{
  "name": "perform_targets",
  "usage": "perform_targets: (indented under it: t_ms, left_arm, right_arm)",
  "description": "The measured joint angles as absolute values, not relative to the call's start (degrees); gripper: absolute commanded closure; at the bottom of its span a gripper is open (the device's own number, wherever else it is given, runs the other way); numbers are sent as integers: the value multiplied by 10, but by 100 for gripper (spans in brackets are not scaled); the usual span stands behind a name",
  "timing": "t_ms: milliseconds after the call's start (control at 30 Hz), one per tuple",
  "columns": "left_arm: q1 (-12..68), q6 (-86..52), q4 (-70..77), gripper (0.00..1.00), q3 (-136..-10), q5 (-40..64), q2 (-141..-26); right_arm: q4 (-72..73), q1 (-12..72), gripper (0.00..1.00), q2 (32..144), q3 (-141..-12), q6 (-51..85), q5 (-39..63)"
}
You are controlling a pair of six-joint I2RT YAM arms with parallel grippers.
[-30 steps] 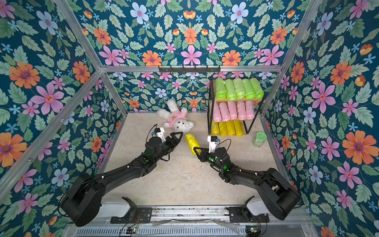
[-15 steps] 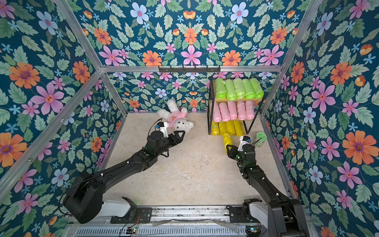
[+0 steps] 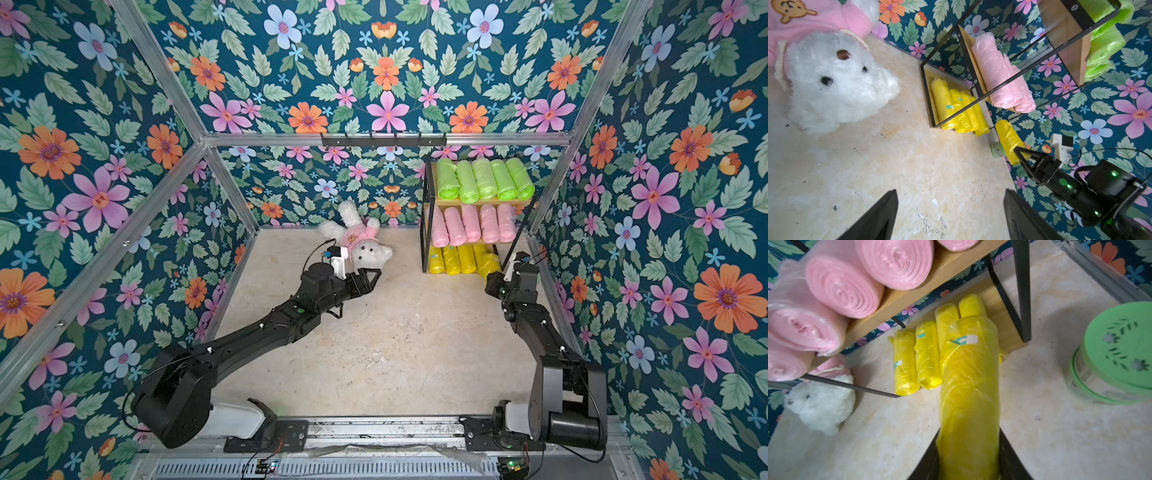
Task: Sort the rolls of trash bags by color and place them on the shelf
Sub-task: Pick up the roll of trash bags from the center of the board, then place the roll of trash bags on the shelf.
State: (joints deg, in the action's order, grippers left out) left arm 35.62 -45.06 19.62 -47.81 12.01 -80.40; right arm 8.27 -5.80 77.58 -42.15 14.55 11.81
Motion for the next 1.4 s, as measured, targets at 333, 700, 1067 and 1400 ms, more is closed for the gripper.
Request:
perform_targets:
  t_ms: [333, 700, 1067, 1400]
  left_arm:
    - [356, -450, 197, 15, -479, 134, -802]
    - [356, -459, 207, 15, -480, 149, -816]
    - [356, -464, 210, 16, -485, 154, -827]
    - [356, -475, 212, 16, -486, 163, -832]
  right_arm:
    - [91, -58, 63, 877, -490, 84, 50]
    - [126, -58, 63, 946, -528, 15, 17]
    - [195, -56, 61, 981, -505, -57, -5]
    - [220, -45, 60, 1015, -524, -105, -46]
